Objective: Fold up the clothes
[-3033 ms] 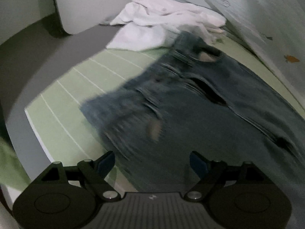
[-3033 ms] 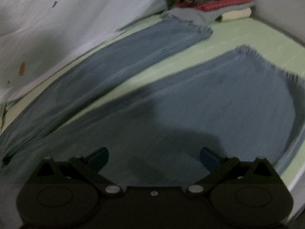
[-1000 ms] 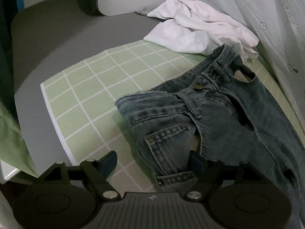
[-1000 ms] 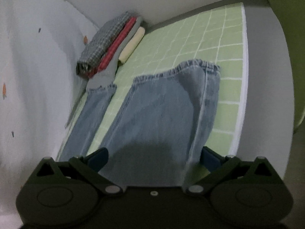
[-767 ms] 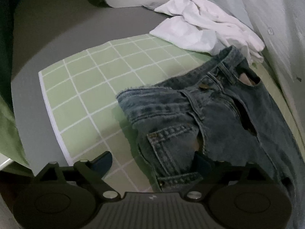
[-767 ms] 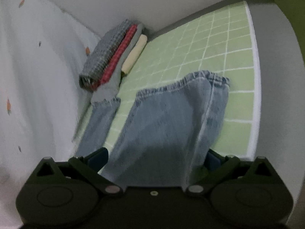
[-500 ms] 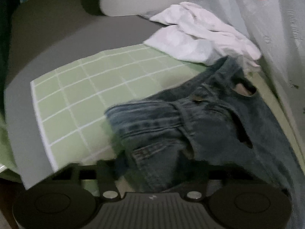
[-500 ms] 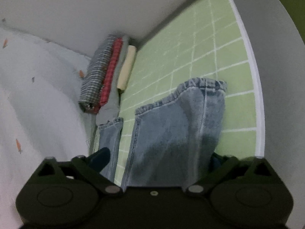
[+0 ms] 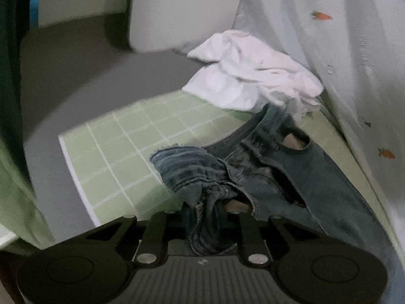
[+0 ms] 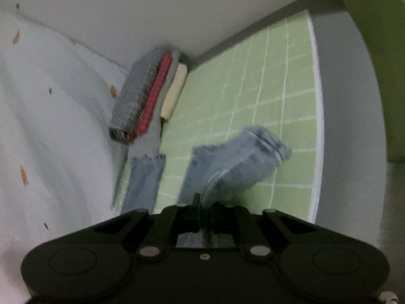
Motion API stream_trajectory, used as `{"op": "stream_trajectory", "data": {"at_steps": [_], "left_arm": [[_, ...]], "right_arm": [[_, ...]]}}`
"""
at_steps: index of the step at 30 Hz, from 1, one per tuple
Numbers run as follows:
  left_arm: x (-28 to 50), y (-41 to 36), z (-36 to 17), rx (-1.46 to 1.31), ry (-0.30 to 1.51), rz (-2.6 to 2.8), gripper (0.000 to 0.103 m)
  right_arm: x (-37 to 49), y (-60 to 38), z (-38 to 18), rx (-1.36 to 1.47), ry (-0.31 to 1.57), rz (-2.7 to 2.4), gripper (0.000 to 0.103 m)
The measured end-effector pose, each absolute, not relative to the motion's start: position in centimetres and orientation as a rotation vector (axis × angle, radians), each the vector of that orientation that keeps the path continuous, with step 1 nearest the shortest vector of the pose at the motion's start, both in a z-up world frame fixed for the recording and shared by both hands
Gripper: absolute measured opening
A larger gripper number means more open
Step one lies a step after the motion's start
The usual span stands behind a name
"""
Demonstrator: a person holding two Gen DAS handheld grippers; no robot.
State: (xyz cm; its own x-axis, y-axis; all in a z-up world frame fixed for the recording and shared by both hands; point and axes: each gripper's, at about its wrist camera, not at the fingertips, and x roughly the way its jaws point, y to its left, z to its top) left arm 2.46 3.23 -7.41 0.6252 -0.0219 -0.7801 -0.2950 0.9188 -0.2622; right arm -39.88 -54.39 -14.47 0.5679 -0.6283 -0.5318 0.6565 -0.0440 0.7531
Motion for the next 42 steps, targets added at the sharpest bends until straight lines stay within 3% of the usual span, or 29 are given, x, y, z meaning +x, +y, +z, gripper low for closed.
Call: {"op": "stream_trajectory", "data": {"at_steps": [8, 17, 32, 42], "left_arm": [[-1.0, 3.9, -1.7, -0.393, 0.779, 0.199, 0.017], [0.9, 2.1, -1.1, -0.441, 0.731, 0.203, 0.017], [10.4, -1.7, -0.8, -0.535, 0.698, 0.148, 0.017], [19.4, -5.3, -4.5, -0.536, 0.783, 0.206, 0.016]], "right_arm": [[-40.6, -54.5, -10.0, 1.198, -0.034, -1.036, 0.004], [-33.0, -58.0, -7.7, 1.042, 0.034, -0.923, 0.004], [-18.5, -66.6, -5.0, 0.950, 0.085, -0.769, 0.004], [-7.3, -71.2, -9.0, 1.008, 0.173, -0.770, 0.004]]}}
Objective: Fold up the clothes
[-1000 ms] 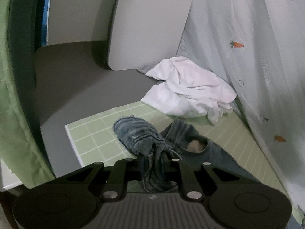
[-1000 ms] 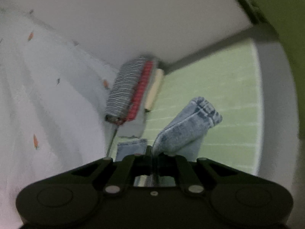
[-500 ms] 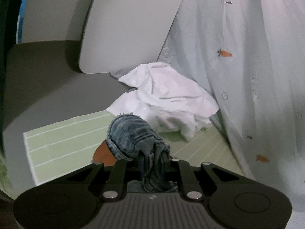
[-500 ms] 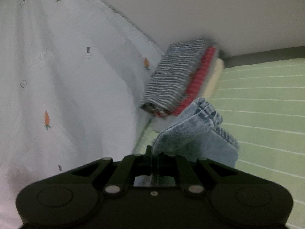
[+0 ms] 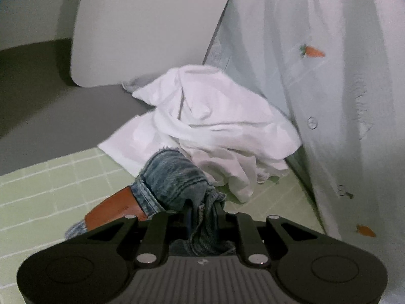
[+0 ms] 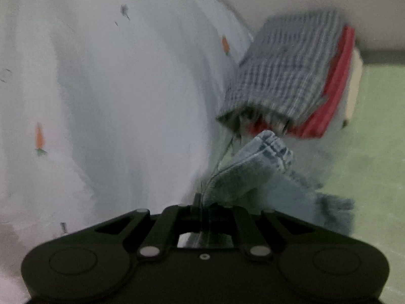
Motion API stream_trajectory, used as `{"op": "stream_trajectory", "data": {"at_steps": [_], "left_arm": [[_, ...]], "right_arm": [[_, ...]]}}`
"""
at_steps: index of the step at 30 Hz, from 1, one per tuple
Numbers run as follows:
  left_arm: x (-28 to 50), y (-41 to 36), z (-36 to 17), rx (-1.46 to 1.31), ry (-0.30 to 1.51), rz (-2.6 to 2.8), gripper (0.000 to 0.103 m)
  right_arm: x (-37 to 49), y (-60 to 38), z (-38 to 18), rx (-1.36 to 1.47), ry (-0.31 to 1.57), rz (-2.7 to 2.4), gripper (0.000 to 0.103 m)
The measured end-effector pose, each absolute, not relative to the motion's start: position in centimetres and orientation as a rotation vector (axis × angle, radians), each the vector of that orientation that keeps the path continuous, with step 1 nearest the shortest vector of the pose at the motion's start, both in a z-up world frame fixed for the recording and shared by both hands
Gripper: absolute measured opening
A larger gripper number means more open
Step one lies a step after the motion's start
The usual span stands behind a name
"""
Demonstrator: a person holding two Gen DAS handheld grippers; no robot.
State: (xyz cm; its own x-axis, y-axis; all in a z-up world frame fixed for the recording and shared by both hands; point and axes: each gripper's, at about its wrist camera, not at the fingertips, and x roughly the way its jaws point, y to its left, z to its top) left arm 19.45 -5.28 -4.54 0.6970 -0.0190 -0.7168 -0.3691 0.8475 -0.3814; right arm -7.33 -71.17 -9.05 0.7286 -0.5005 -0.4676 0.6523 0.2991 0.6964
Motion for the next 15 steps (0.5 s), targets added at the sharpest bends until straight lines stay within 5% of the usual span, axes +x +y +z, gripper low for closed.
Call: {"op": "stream_trajectory", "data": {"at_steps": [10, 13, 15], "left_arm": [[24.6, -8.7, -10.1, -0.378, 0.870, 0.295, 0.019], [24.6, -9.9, -9.8, -0.331, 0.859, 0.299, 0.037], [24.3, -10.6, -8.9, -0.322, 0.839, 0.264, 0.060]], "right_arm": [[0.3, -73.3, -18.4, 0.979, 0.422, -0.860, 0.005], [0.1, -72.6, -18.7, 0.946, 0.403, -0.845, 0.014], [-0.6, -72.1, -17.8, 0.927, 0.400, -0.832, 0.043]]}}
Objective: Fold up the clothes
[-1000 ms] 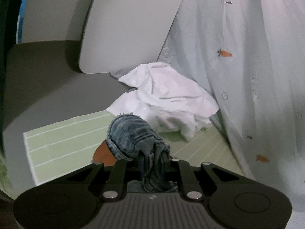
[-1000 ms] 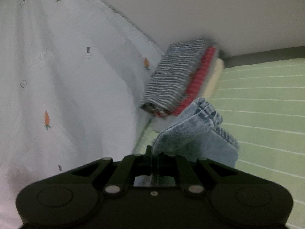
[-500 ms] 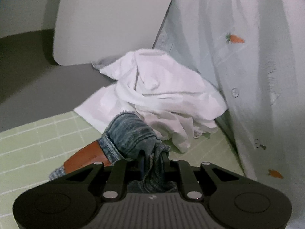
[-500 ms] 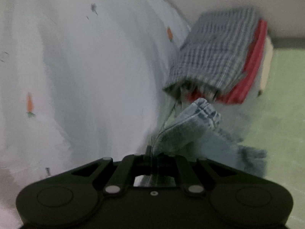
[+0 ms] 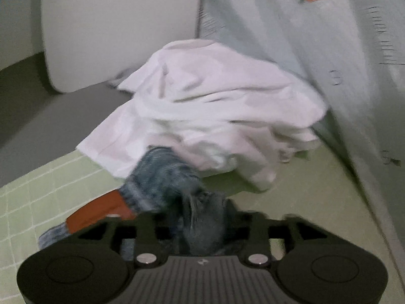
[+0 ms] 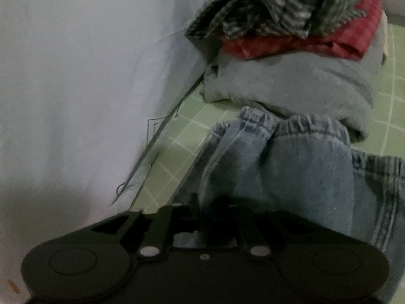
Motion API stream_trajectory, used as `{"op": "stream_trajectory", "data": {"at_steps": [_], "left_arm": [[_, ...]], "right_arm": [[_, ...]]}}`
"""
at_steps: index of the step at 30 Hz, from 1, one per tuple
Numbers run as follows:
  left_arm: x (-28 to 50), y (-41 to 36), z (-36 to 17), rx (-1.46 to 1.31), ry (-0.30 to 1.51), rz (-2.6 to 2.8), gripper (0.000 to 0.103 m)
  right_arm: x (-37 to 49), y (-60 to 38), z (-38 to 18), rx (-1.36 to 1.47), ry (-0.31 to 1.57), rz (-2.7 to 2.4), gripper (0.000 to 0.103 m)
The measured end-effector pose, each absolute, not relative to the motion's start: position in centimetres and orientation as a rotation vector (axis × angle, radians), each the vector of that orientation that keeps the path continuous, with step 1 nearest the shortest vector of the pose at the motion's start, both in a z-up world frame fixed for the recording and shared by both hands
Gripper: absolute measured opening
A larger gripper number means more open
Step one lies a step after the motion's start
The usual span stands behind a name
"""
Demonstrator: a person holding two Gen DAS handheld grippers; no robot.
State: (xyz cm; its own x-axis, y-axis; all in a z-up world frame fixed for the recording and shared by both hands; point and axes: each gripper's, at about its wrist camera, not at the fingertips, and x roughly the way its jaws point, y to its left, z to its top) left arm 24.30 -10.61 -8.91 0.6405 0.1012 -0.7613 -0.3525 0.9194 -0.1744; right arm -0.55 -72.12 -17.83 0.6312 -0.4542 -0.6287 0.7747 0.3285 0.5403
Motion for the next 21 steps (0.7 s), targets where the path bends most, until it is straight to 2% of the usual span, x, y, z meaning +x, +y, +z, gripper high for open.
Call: {"op": "stream_trajectory", "data": {"at_steps": [1, 3, 6, 7, 10, 12, 14, 18, 21], "left_arm": [[24.0, -11.0, -8.5, -0.317, 0.827, 0.245, 0.072], [23.2, -12.3, -7.4, -0.285, 0.803, 0.202, 0.075], [21.1, -15.6, -6.4, -0.190, 0.789, 0.117, 0.088], [20.2, -16.9, -6.3, -0.156, 0.790, 0.081, 0.092], [17.8, -21.5, -7.7, -0.022, 0.865, -0.081, 0.093], [16.3, -24.6, -9.3, 0.071, 0.936, -0.171, 0.093], [14.9, -27.2, -10.8, 0.136, 1.003, -0.251, 0.093], [13.4, -30.5, -13.4, 0.186, 1.114, -0.352, 0.093], [13.2, -32.0, -14.5, 0.266, 1.131, -0.347, 0.094]], "right_arm": [[-1.2, -71.8, -17.2, 0.911, 0.385, -0.829, 0.044], [-2.6, -71.5, -16.0, 0.882, 0.363, -0.831, 0.049], [-5.5, -69.7, -14.3, 0.832, 0.331, -0.851, 0.062], [-6.5, -69.1, -14.2, 0.819, 0.333, -0.861, 0.063], [-9.2, -67.3, -14.0, 0.783, 0.343, -0.892, 0.063], [-10.7, -66.6, -14.7, 0.813, 0.345, -0.886, 0.050], [-12.2, -66.0, -15.4, 0.848, 0.347, -0.878, 0.045], [-13.0, -65.7, -16.1, 0.876, 0.322, -0.875, 0.044], [-12.4, -66.9, -17.1, 0.870, 0.330, -0.863, 0.044]]}}
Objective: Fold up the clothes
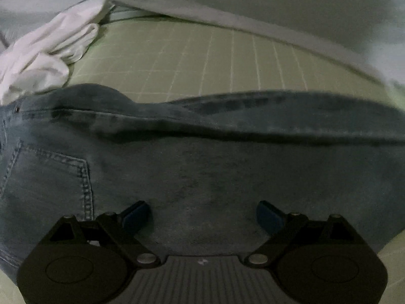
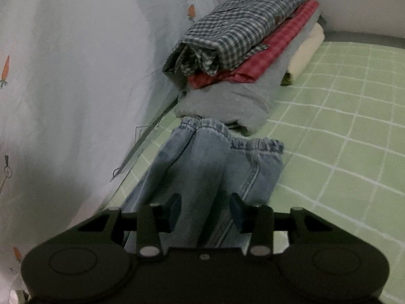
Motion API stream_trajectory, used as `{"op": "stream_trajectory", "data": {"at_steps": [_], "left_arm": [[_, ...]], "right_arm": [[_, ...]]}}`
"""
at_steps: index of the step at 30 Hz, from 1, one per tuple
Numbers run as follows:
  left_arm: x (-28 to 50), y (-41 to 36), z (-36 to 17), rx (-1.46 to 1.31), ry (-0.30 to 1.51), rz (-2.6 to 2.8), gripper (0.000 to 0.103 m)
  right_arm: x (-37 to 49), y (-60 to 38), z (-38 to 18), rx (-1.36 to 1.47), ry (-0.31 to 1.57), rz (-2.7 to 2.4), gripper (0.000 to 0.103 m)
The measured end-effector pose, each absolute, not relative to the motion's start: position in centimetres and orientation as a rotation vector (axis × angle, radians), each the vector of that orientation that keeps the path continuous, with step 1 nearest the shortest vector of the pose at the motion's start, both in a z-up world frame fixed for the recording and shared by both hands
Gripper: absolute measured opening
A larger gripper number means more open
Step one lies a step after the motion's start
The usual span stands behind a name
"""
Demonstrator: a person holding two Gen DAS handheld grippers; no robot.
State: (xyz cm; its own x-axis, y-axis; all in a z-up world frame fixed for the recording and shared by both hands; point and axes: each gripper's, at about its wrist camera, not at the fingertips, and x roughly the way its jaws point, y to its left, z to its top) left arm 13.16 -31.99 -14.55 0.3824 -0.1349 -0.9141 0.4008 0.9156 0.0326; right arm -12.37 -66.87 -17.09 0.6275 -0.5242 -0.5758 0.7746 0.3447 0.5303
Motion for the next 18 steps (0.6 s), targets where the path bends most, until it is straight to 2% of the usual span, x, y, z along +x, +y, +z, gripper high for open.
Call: {"op": "stream_trajectory", "data": {"at_steps": [5, 7, 8, 9, 15, 18], "left_arm": [[13.7, -32.1, -15.2, 0.280, 1.155, -0.336, 0.098], [13.6, -32.3, -15.3, 0.282, 1.158, -0.334, 0.100], [13.5, -32.5, -15.4, 0.285, 1.158, -0.333, 0.101], [13.5, -32.5, -15.5, 0.283, 1.159, -0.332, 0.101], [13.9, -31.9, -15.7, 0.281, 1.177, -0.358, 0.101], [14.0, -31.7, -15.9, 0.273, 1.182, -0.361, 0.103]], "right_arm": [[-11.3, -69.5, -18.9, 0.844, 0.367, -0.871, 0.043], [-10.8, -70.0, -19.1, 0.840, 0.368, -0.875, 0.029], [-10.8, -70.2, -19.1, 0.847, 0.370, -0.870, 0.010], [-10.7, -70.5, -19.1, 0.857, 0.373, -0.864, 0.005], [-12.2, -68.4, -13.1, 0.695, 0.289, -0.911, 0.005], [-12.0, -68.0, -13.4, 0.622, 0.394, -0.949, 0.005]]}}
